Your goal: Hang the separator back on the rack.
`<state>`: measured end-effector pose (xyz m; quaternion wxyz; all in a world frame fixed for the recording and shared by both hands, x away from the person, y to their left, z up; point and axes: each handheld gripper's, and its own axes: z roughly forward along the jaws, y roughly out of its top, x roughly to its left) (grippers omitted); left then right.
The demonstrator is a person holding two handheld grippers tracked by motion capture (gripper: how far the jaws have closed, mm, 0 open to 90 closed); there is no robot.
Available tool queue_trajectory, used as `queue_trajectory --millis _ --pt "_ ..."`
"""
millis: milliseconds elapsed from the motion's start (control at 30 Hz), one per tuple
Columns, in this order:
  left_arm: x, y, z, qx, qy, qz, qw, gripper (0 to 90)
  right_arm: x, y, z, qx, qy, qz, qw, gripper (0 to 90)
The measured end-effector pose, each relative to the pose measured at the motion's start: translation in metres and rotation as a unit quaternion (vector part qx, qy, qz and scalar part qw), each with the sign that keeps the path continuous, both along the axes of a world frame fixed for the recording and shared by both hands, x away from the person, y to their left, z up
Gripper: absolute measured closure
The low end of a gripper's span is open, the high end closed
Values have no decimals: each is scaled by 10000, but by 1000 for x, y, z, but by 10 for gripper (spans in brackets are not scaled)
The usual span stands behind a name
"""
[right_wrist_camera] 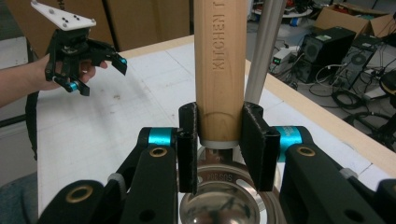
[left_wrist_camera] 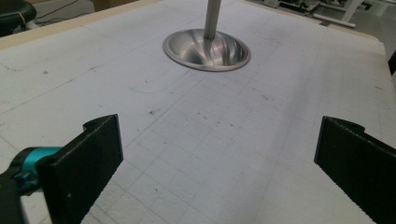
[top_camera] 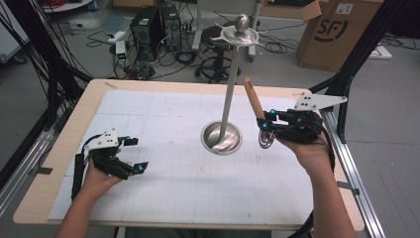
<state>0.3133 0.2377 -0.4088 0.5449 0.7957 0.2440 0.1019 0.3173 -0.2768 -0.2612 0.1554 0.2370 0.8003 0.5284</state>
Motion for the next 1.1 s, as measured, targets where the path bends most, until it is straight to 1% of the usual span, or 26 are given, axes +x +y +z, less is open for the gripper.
queue_trajectory --millis 133,167,233,267,300,367,433,567,700,767,833,867,1000,1033,1100 --pt "1 1 0 -1 22 5 10000 17 0 -5 4 46 -27 15 10000 688" --pt "0 1 0 -9 28 23 10000 17 1 -8 6 84 -34 -2 10000 687" --pt "-1 1 1 23 -11 29 10000 17 1 -10 7 107 -59 -5 9999 688" --pt "-1 1 2 17 -30 38 10000 17 1 -13 8 182 -55 -33 9998 688" --pt "-2 2 2 25 -25 39 10000 17 1 -14 8 235 -106 -28 9997 688" --pt "-2 2 2 53 -18 29 10000 17 0 -16 10 299 -109 -23 9995 687" --pt "-3 1 2 57 -27 31 10000 17 0 -18 12 283 -160 -32 9995 688" --pt "-2 1 2 44 -20 27 10000 17 2 -20 16 352 -203 -4 9992 688" --pt "-3 1 2 61 -32 20 10000 17 2 -19 20 356 -162 11 9992 687" --pt "-3 1 2 30 -25 16 10000 17 2 -19 22 338 -191 11 9992 688" --pt "-4 1 2 43 -27 18 10000 17 1 -20 24 365 -258 19 9990 688" --pt "-4 1 2 43 -27 18 10000 17 1 -20 25 392 -220 10 9990 688" --pt "-4 2 3 35 -49 4 10000 17 1 -21 25 353 -242 -5 9991 688" --pt "-4 1 2 35 -18 12 10000 17 0 -22 27 386 -234 -11 9990 687" --pt "-3 1 2 27 -17 9 10000 17 1 -24 28 395 -280 -11 9988 687"
